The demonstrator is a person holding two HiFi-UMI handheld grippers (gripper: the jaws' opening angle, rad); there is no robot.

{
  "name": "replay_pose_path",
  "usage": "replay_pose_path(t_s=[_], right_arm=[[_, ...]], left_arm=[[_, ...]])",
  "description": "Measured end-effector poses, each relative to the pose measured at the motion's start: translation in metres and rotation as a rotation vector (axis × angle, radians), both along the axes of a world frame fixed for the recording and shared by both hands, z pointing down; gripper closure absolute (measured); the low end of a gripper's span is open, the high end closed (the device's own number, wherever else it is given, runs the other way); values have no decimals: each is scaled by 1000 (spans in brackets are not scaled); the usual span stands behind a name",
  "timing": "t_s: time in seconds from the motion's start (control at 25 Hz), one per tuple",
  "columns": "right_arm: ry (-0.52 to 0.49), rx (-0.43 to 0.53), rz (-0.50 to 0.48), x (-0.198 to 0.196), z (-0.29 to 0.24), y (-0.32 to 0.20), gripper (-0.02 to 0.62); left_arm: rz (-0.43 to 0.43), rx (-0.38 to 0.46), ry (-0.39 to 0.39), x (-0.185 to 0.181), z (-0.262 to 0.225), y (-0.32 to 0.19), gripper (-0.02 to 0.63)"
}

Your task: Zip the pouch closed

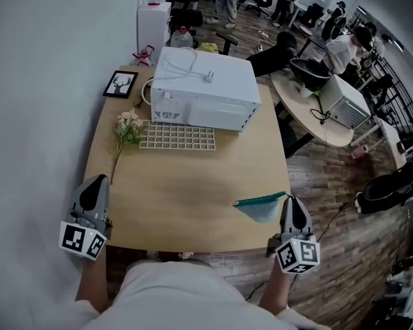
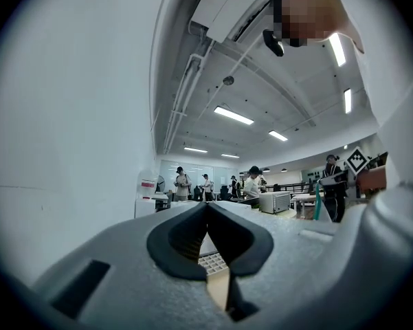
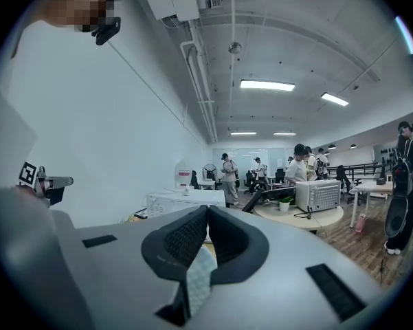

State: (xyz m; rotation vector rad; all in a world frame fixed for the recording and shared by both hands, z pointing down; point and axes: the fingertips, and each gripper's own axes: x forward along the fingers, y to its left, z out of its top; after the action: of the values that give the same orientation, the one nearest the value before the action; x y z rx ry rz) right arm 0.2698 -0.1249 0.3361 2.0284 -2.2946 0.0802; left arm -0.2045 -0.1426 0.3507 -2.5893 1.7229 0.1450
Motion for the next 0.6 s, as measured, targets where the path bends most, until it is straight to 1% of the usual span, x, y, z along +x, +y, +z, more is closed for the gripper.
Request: replay_pose_path(t_s=[0.24,0.6], right_arm=[[-3,16,-33,-12,-7,-2,584],[-25,22,-53,-19,-6,-4,586]], left_arm=[[-10,4,17,1,2,5,592],[-9,1,21,4,3,9,592]])
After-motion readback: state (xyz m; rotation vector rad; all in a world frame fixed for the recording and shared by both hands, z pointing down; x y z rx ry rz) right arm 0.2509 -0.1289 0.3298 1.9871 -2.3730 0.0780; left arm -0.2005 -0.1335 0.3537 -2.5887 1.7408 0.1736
